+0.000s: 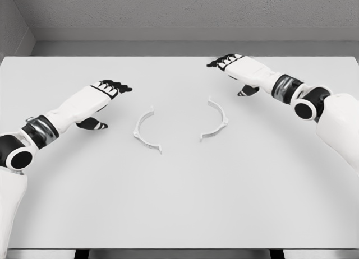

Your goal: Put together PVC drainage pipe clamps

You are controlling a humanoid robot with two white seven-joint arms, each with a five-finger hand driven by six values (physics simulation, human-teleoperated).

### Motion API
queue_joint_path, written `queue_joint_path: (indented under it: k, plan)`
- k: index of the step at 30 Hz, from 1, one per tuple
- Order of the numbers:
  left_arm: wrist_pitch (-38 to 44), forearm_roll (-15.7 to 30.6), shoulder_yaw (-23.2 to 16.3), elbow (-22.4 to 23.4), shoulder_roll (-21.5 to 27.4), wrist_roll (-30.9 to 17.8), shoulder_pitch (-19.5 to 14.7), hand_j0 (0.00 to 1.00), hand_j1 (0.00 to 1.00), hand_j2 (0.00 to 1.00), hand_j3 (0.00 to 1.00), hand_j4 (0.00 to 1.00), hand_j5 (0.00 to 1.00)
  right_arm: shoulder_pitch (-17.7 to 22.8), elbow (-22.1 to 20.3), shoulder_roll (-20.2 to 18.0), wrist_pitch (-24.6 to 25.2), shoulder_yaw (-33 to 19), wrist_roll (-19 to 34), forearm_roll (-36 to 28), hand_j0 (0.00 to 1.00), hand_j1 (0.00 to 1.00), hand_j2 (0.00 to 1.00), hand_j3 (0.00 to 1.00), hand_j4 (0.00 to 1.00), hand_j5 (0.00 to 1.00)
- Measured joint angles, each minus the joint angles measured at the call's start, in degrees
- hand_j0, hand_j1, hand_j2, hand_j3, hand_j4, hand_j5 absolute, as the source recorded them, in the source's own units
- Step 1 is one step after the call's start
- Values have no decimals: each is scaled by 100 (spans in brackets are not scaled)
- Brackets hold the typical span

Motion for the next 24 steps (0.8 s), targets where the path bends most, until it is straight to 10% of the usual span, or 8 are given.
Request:
queue_joint_path:
  k: [24]
  plan:
    - [0, -20, -96, 33, -35, 0, -9, 100, 100, 100, 100, 100, 100, 44, -680, 88, 43, 611, -17, -8, 100, 100, 100, 100, 100, 100]
